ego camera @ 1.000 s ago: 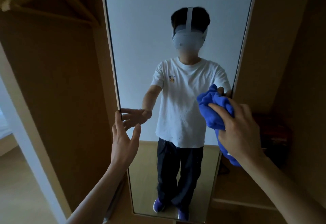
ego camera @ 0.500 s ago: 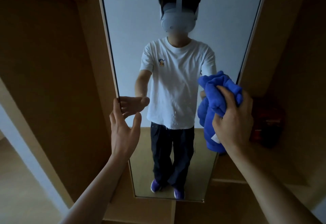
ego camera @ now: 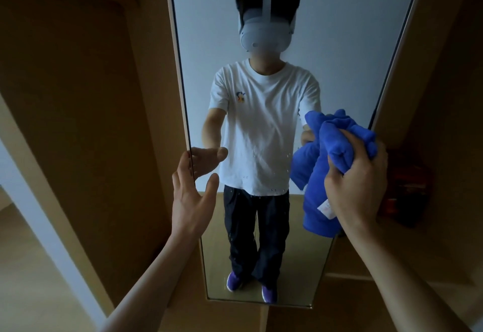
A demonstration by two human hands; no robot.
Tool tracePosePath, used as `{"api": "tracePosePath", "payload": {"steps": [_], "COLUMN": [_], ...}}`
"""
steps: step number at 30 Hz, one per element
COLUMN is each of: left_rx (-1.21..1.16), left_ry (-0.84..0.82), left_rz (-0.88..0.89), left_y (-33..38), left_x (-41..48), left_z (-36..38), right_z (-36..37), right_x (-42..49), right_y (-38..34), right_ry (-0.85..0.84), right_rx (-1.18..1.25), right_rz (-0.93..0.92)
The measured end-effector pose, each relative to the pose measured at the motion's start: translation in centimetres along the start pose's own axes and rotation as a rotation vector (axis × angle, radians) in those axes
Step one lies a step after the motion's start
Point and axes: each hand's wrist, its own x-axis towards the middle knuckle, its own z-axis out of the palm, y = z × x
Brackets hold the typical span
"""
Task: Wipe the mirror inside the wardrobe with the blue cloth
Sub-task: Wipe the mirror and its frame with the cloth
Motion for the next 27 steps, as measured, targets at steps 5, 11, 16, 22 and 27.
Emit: {"api": "tracePosePath", "payload": {"steps": [5, 11, 16, 22, 27], "left_rx": [-0.053, -0.134, -0.134, -0.188, -0.265], "left_ry": [-0.049, -0.021, -0.028, -0.048, -0.070], "left_rz": [0.002, 0.056, -0.018, -0.045, -0.101], "left_y": [0.0, 2.1, 2.0, 2.3, 2.3], "left_x": [0.3, 1.9, 2.1, 2.0, 2.3], "left_z": [-0.5, -0.5, -1.4, -2.4, -3.0], "right_z": [-1.6, -1.4, 0.1, 2.1, 4.2], "right_x": [2.7, 3.8, 4.1, 3.8, 2.9], "right_y": [1.1, 0.9, -1.5, -7.0, -12.6], "right_ry": [0.042, 0.082, 0.132, 0.094, -0.014], "right_rx": [0.001, 0.024, 0.087, 0.093, 0.081], "right_rz": [0.042, 0.075, 0.154, 0.016, -0.034]}}
